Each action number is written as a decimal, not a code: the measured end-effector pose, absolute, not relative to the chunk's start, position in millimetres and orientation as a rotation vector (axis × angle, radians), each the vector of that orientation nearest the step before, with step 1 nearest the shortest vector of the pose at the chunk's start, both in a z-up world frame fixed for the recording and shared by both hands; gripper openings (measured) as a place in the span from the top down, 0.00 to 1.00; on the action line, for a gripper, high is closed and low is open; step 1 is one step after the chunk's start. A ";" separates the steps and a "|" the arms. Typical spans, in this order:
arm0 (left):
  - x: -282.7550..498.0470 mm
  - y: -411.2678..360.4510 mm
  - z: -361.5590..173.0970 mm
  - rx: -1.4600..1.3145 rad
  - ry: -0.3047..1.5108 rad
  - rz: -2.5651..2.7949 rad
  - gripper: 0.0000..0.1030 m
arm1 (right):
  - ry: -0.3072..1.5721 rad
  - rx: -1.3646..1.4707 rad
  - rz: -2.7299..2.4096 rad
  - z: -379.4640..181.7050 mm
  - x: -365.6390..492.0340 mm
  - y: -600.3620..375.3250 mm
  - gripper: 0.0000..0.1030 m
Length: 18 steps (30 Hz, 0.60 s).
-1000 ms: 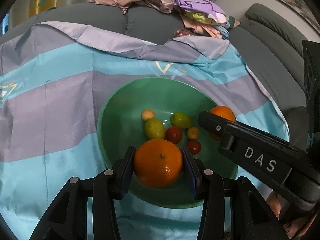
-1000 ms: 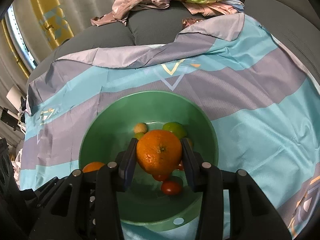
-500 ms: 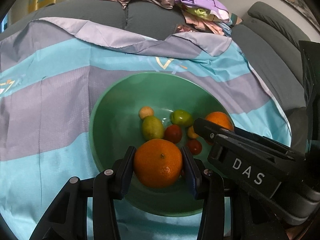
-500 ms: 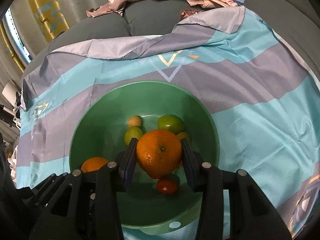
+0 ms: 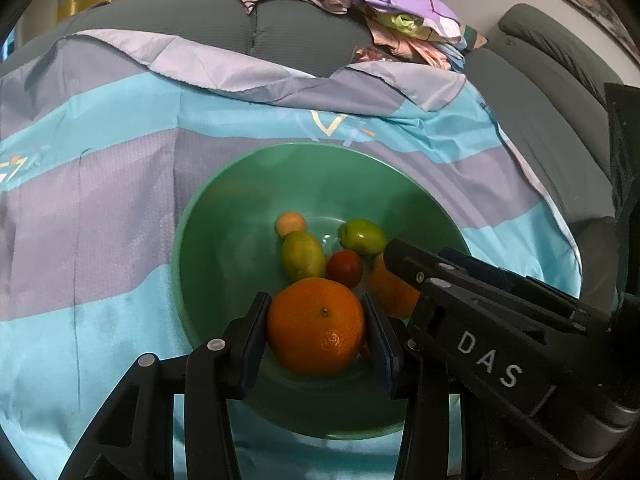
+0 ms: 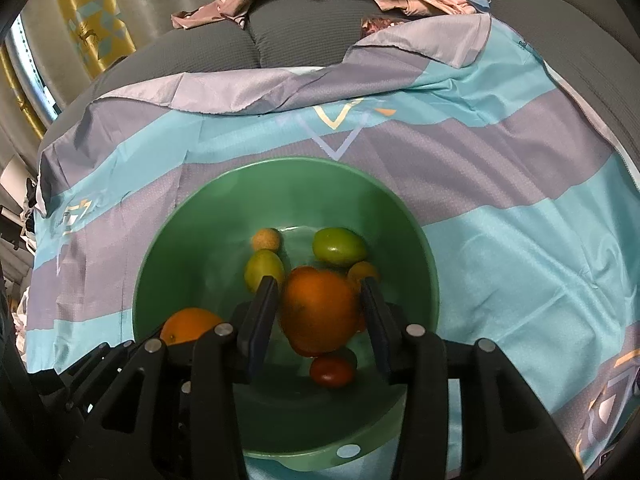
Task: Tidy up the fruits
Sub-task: 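Open both grippers to drop the oranges into the bowl, then lift both open grippers away from the bowl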
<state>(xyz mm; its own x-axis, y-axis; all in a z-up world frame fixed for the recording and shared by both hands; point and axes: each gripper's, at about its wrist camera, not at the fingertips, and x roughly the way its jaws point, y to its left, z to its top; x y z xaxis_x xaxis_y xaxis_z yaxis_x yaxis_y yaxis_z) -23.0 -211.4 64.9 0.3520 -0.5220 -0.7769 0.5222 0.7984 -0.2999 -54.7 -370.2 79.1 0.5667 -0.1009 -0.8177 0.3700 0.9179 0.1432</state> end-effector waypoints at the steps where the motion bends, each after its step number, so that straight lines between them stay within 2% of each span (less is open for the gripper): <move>1: -23.0 -211.1 65.4 -0.004 1.004 -0.672 0.55 | 0.926 0.312 -0.279 80.4 -55.3 -369.4 0.55; 7: -29.9 -209.2 81.5 0.037 0.937 -0.646 0.55 | 0.890 0.316 -0.275 88.5 -59.5 -370.1 0.45; 13: -39.3 -203.6 99.8 0.076 0.869 -0.636 0.44 | 0.843 0.328 -0.284 99.6 -66.4 -372.3 0.39; 18: -46.2 -199.6 111.3 0.089 0.817 -0.641 0.44 | 0.798 0.319 -0.283 110.7 -73.0 -370.0 0.38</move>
<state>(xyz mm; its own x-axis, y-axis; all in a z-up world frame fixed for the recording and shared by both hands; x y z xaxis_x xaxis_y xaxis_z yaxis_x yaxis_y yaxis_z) -46.2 -199.6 111.3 0.5080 -0.4974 -0.7032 0.5641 0.8091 -0.1648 -73.0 -370.0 110.7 0.6655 -0.1268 -0.7355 0.3643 0.9153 0.1718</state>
